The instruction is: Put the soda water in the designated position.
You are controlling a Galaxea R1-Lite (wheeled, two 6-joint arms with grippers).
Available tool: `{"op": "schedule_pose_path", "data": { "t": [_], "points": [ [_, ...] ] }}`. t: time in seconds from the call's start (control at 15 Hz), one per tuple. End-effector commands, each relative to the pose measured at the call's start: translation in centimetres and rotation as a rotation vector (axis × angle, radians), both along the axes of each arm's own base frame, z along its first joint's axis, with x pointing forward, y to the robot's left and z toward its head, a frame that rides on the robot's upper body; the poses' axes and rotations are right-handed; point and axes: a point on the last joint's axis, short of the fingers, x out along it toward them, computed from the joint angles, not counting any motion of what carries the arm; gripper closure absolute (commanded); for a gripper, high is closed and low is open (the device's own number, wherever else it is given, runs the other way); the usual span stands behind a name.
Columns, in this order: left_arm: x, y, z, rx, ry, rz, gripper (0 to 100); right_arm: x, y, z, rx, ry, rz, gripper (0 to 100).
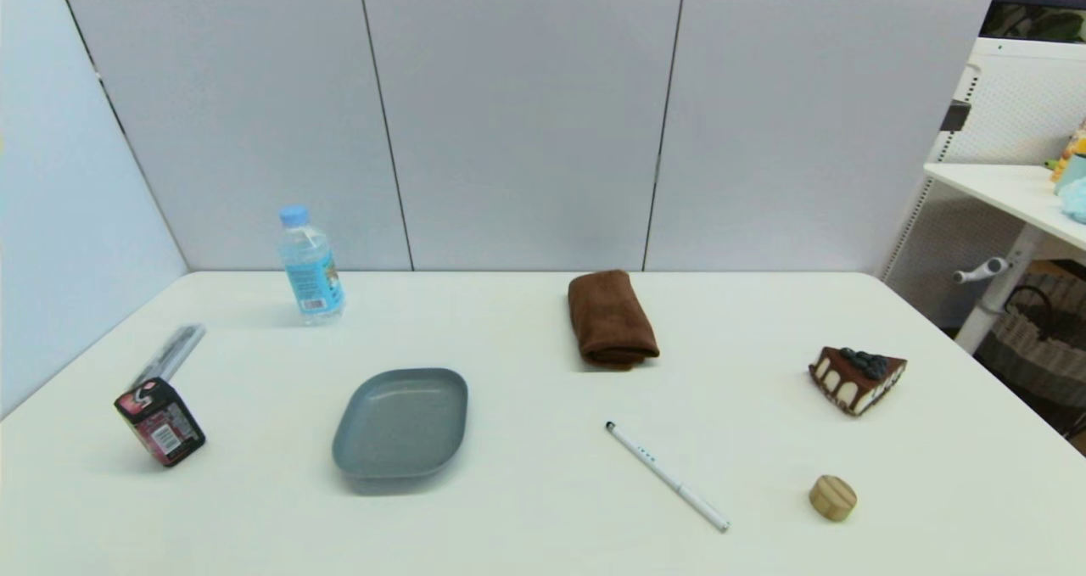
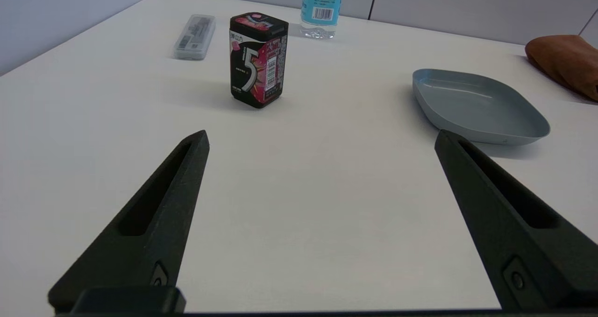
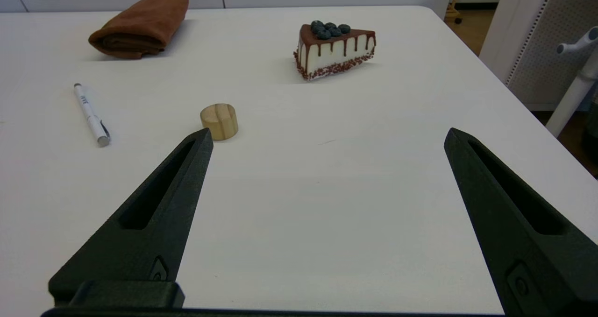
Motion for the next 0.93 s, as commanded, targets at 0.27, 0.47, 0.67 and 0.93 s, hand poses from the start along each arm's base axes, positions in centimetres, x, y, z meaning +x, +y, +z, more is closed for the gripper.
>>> {"op": "schedule_pose_path", "data": {
  "t": [0.27,0.47,0.67,0.93],
  "points": [
    [0.01,0.01,-0.04,0.002,0.001,0.003,0,0.02,0.00,-0.04,0.000,0.003,0.000,0],
    [0.00,-0.01,-0.06,0.060,0.009,-0.003,0,0.02,0.00,-0.04,0.000,0.003,-0.001,0],
    [0.01,-0.15,-0.02,0.212,0.004,-0.063,0,0.02,0.00,-0.04,0.000,0.003,0.000,0],
    [0.02,-0.16,-0.02,0.235,0.005,-0.068,0,0.02,0.00,-0.04,0.000,0.003,0.000,0]
  ]
}}
